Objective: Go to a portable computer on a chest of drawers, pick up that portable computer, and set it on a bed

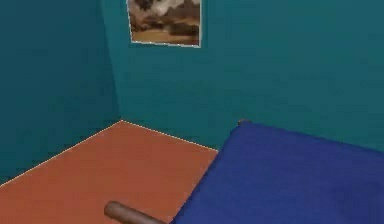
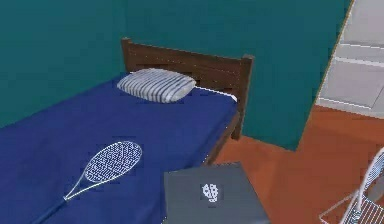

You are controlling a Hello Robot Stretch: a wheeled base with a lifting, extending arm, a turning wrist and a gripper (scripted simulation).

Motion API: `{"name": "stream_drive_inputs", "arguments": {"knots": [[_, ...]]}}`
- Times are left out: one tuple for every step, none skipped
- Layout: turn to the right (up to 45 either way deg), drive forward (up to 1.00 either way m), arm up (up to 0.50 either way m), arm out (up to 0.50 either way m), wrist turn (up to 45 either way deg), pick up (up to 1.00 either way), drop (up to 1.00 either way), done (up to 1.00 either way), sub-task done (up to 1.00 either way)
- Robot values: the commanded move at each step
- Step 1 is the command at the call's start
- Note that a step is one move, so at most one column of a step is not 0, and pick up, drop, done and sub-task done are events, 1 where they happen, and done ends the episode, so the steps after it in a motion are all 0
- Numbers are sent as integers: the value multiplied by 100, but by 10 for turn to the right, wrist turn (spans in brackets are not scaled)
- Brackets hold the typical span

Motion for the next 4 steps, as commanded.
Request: {"name": "stream_drive_inputs", "arguments": {"knots": [[450, 0, 0, 0, 0, 0, 0, 0, 0], [450, 0, 0, 0, 0, 0, 0, 0, 0], [420, 0, 0, 0, 0, 0, 0, 0, 0], [-450, 0, 0, 0, 0, 0, 0, 0, 0]]}}
